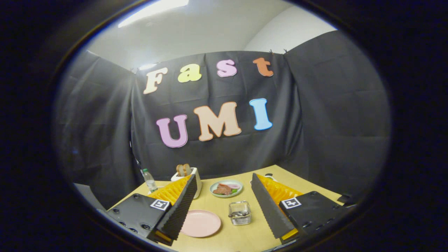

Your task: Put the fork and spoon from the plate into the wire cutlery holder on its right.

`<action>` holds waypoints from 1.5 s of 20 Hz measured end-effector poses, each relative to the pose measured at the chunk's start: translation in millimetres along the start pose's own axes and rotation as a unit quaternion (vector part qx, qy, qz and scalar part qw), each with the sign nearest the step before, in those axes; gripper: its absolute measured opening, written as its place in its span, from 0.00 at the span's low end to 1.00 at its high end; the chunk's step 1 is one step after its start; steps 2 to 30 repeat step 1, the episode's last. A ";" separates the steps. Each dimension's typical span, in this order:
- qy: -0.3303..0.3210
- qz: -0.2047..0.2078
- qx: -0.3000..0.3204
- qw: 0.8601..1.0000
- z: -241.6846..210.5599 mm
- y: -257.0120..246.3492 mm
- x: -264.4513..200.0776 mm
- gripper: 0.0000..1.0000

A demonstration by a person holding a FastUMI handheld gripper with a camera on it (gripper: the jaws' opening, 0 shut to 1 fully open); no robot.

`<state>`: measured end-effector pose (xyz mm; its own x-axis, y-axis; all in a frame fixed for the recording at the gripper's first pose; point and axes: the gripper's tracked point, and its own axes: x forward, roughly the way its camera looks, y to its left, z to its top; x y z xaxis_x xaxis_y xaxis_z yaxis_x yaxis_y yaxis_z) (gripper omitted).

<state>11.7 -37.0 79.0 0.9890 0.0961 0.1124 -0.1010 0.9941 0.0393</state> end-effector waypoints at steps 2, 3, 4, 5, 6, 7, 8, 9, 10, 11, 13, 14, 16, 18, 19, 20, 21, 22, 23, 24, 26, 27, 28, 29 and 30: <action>0.001 -0.001 0.000 1.000 0.8 -11.3 0.8 0.99; 0.001 -0.001 0.000 1.000 0.8 -11.3 0.8 0.99; 0.001 -0.001 0.000 1.000 0.8 -11.3 0.8 0.99; 0.001 -0.001 0.000 1.000 0.8 -11.3 0.8 0.99; 0.001 -0.001 0.000 1.000 0.8 -11.3 0.8 0.99; 0.001 -0.001 0.000 1.000 0.8 -11.3 0.8 0.99; 0.001 -0.001 0.000 1.000 0.8 -11.3 0.8 0.99; 0.001 -0.001 0.000 1.000 0.8 -11.3 0.8 0.99; 0.001 -0.001 0.000 1.000 0.8 -11.3 0.8 0.99; 0.001 -0.001 0.000 1.000 0.8 -11.3 0.8 0.99; 0.001 -0.001 0.000 1.000 0.8 -11.3 0.8 0.99; 0.001 -0.001 0.000 1.000 0.8 -11.3 0.8 0.99; 0.001 -0.001 0.000 1.000 0.8 -11.3 0.8 0.99; 0.001 -0.001 0.000 1.000 0.8 -11.3 0.8 0.99; 0.001 -0.001 0.000 1.000 0.8 -11.3 0.8 0.99; 0.001 -0.001 0.000 1.000 0.8 -11.3 0.8 0.99; 0.001 -0.001 0.000 1.000 0.8 -11.3 0.8 0.99; 0.001 -0.001 0.000 1.000 0.8 -11.3 0.8 0.99; 0.001 -0.001 0.000 1.000 0.8 -11.3 0.8 0.99; 0.001 -0.001 0.000 1.000 0.8 -11.3 0.8 0.99; 0.001 -0.001 0.000 1.000 0.8 -11.3 0.8 0.99; 0.001 -0.001 0.000 1.000 0.8 -11.3 0.8 0.99; 0.001 -0.001 0.000 1.000 0.8 -11.3 0.8 0.99; 0.001 -0.001 0.000 1.000 0.8 -11.3 0.8 0.99; 0.001 -0.001 0.000 1.000 0.8 -11.3 0.8 0.99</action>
